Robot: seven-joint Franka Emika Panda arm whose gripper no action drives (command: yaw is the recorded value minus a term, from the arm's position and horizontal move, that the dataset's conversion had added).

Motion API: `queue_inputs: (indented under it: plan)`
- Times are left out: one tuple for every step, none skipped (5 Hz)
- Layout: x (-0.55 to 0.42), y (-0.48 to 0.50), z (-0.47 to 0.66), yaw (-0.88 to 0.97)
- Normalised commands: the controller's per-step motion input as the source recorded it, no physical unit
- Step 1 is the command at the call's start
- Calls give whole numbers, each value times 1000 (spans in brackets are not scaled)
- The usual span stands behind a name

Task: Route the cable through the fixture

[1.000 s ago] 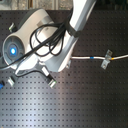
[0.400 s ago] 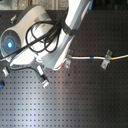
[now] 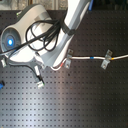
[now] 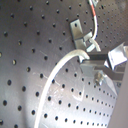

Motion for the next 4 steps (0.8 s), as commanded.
queue_inputs:
  plan:
    - [-151,-72,190,0]
    - [-333,-13,143,-114]
    - [-331,-86,128,-51]
    - [57,-25,-2,0]
